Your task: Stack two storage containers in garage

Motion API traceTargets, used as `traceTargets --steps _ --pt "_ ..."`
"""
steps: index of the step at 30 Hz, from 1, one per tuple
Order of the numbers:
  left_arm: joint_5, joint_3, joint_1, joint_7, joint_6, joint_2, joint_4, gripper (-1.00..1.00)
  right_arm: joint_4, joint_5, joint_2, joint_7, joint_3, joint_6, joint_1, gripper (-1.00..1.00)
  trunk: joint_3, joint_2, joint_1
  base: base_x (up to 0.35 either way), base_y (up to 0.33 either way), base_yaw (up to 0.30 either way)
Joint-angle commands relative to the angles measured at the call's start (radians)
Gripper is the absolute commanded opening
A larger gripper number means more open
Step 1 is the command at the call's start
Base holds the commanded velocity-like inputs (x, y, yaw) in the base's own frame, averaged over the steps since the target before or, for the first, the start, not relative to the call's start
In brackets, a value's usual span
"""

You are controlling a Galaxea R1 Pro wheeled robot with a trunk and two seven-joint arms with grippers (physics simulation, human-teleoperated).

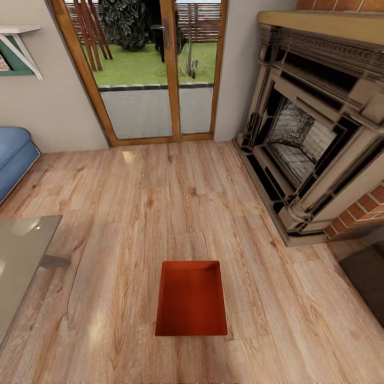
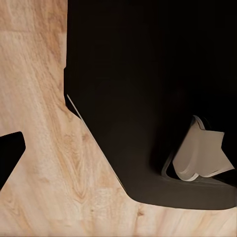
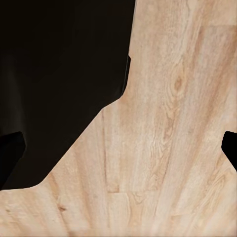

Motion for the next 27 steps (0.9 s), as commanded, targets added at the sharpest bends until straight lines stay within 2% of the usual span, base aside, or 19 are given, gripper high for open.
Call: traceTargets --steps 1,27 --pt "0.008 -0.003 0.000 -0.001 -0.003 0.000 0.001 1.00 0.002 -0.006 0.001 -0.001 0.008 -0.004 -0.001 1.00 -0.002 -0.001 0.000 0.000 0.000 0.000" --pt "0.010 -0.003 0.000 -0.001 -0.004 0.000 0.001 1.00 0.002 -0.006 0.001 -0.001 0.008 -0.004 -0.001 1.00 -0.044 -0.001 0.000 0.000 0.000 0.000"
